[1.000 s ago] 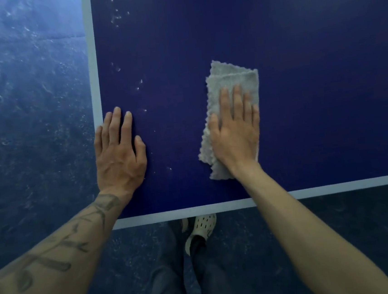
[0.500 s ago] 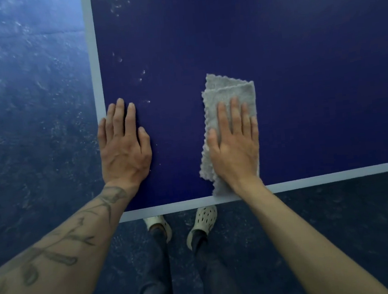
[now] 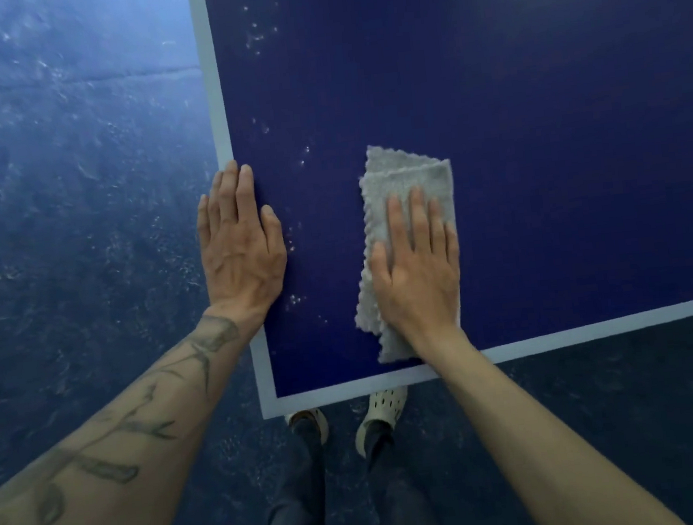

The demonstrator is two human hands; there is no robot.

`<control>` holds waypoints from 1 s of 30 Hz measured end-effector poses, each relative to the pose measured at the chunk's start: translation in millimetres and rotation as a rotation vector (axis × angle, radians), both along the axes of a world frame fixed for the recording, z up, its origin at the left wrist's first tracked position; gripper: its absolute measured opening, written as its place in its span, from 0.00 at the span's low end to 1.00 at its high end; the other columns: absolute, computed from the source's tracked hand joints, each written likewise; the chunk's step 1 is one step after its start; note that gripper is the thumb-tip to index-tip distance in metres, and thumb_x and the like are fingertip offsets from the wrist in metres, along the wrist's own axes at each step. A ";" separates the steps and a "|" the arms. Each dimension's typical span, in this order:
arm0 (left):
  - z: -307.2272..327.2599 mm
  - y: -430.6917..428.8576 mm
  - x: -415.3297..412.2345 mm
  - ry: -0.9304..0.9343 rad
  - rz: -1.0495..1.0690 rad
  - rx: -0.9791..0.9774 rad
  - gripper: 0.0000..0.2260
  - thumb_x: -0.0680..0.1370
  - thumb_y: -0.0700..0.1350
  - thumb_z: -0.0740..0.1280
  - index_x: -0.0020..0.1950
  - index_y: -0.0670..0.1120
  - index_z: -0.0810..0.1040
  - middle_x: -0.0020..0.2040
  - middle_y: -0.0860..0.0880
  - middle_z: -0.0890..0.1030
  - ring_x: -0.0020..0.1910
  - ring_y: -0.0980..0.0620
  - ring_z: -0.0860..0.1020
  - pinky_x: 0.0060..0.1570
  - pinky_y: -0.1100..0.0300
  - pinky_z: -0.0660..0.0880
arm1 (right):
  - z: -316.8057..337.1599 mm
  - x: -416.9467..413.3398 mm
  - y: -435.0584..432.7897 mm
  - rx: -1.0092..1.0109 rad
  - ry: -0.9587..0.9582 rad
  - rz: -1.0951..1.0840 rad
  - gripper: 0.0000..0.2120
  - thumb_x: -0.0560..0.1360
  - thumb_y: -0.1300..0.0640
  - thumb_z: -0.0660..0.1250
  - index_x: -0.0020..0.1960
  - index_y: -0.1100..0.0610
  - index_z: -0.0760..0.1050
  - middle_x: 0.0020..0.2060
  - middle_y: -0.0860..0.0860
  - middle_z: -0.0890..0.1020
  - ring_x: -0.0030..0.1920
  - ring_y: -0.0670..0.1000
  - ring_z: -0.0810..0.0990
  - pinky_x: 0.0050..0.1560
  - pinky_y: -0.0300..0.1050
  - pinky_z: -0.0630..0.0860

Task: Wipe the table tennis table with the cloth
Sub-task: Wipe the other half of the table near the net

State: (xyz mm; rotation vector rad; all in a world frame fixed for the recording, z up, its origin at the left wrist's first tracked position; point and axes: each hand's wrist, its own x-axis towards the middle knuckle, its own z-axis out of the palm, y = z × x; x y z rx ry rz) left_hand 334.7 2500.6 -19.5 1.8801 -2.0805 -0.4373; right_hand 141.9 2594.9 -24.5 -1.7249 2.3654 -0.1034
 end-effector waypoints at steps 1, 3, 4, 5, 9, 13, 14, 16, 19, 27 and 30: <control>-1.3 -7.9 1.7 -0.005 -0.006 0.003 0.24 0.87 0.44 0.55 0.84 0.41 0.60 0.84 0.43 0.59 0.84 0.45 0.57 0.83 0.47 0.49 | 0.2 9.0 -21.4 -0.009 0.004 -0.027 0.32 0.86 0.43 0.44 0.88 0.52 0.44 0.87 0.54 0.44 0.86 0.55 0.42 0.85 0.60 0.47; -3.7 -23.3 3.7 0.000 -0.010 -0.007 0.24 0.87 0.45 0.54 0.84 0.41 0.59 0.84 0.43 0.59 0.84 0.45 0.56 0.83 0.47 0.49 | -1.5 32.7 -60.0 -0.016 -0.014 -0.030 0.32 0.86 0.43 0.44 0.88 0.52 0.43 0.87 0.55 0.43 0.86 0.56 0.42 0.85 0.59 0.45; -4.5 -30.9 3.8 0.005 -0.011 -0.018 0.24 0.87 0.45 0.54 0.84 0.41 0.59 0.84 0.43 0.59 0.84 0.44 0.57 0.83 0.47 0.49 | -2.5 45.0 -72.3 -0.017 -0.024 0.004 0.32 0.86 0.43 0.44 0.88 0.52 0.43 0.87 0.55 0.43 0.86 0.56 0.41 0.85 0.59 0.43; -4.8 -38.9 3.5 0.011 -0.012 -0.030 0.24 0.87 0.45 0.54 0.83 0.41 0.60 0.84 0.43 0.59 0.84 0.44 0.57 0.83 0.47 0.50 | -2.6 56.2 -77.8 -0.024 -0.031 0.063 0.32 0.87 0.43 0.46 0.88 0.52 0.44 0.87 0.55 0.43 0.86 0.56 0.41 0.85 0.58 0.42; -3.9 -65.9 -4.3 0.041 -0.022 -0.018 0.24 0.88 0.44 0.53 0.84 0.40 0.59 0.85 0.42 0.58 0.84 0.44 0.56 0.83 0.46 0.49 | -1.6 56.1 -49.0 -0.042 -0.021 0.298 0.31 0.88 0.45 0.50 0.87 0.52 0.49 0.87 0.54 0.47 0.86 0.54 0.44 0.85 0.58 0.48; -7.8 -71.1 -7.8 0.079 0.005 -0.015 0.22 0.88 0.44 0.54 0.82 0.39 0.63 0.84 0.43 0.61 0.84 0.44 0.57 0.83 0.46 0.50 | 2.0 11.5 -61.6 0.028 -0.025 0.068 0.31 0.87 0.43 0.46 0.88 0.49 0.45 0.87 0.51 0.44 0.86 0.52 0.41 0.85 0.59 0.47; -9.4 -70.9 -7.6 0.087 0.015 -0.018 0.22 0.87 0.44 0.54 0.81 0.39 0.64 0.83 0.43 0.62 0.84 0.44 0.58 0.83 0.45 0.51 | 2.1 6.7 -75.7 0.033 -0.019 0.008 0.31 0.87 0.43 0.45 0.88 0.49 0.44 0.87 0.52 0.43 0.86 0.52 0.41 0.85 0.58 0.46; -12.1 -71.4 -6.8 0.080 0.027 -0.033 0.22 0.87 0.44 0.54 0.81 0.39 0.65 0.83 0.42 0.63 0.83 0.44 0.59 0.83 0.45 0.52 | 1.5 10.2 -109.8 0.016 -0.001 -0.065 0.32 0.87 0.43 0.44 0.88 0.50 0.43 0.87 0.53 0.43 0.86 0.54 0.40 0.85 0.59 0.45; -13.6 -72.8 -6.3 0.084 0.026 -0.036 0.22 0.86 0.44 0.54 0.80 0.39 0.66 0.82 0.42 0.64 0.83 0.44 0.60 0.82 0.43 0.55 | -1.4 40.5 -148.2 -0.007 -0.014 -0.032 0.32 0.87 0.43 0.44 0.88 0.52 0.43 0.87 0.55 0.43 0.86 0.55 0.41 0.85 0.59 0.44; -11.6 -73.2 -7.9 0.058 0.030 -0.027 0.24 0.86 0.46 0.52 0.80 0.39 0.67 0.82 0.42 0.65 0.82 0.45 0.61 0.82 0.44 0.56 | -2.3 6.5 -154.5 0.008 -0.039 0.188 0.31 0.87 0.43 0.46 0.88 0.49 0.44 0.87 0.51 0.43 0.86 0.52 0.41 0.85 0.57 0.44; -9.6 -74.9 -8.2 0.009 0.020 -0.040 0.23 0.86 0.46 0.53 0.78 0.39 0.69 0.80 0.42 0.68 0.81 0.43 0.64 0.81 0.43 0.58 | 1.5 -5.4 -212.4 0.004 -0.035 0.062 0.31 0.87 0.43 0.45 0.88 0.50 0.43 0.87 0.53 0.43 0.86 0.53 0.41 0.85 0.57 0.42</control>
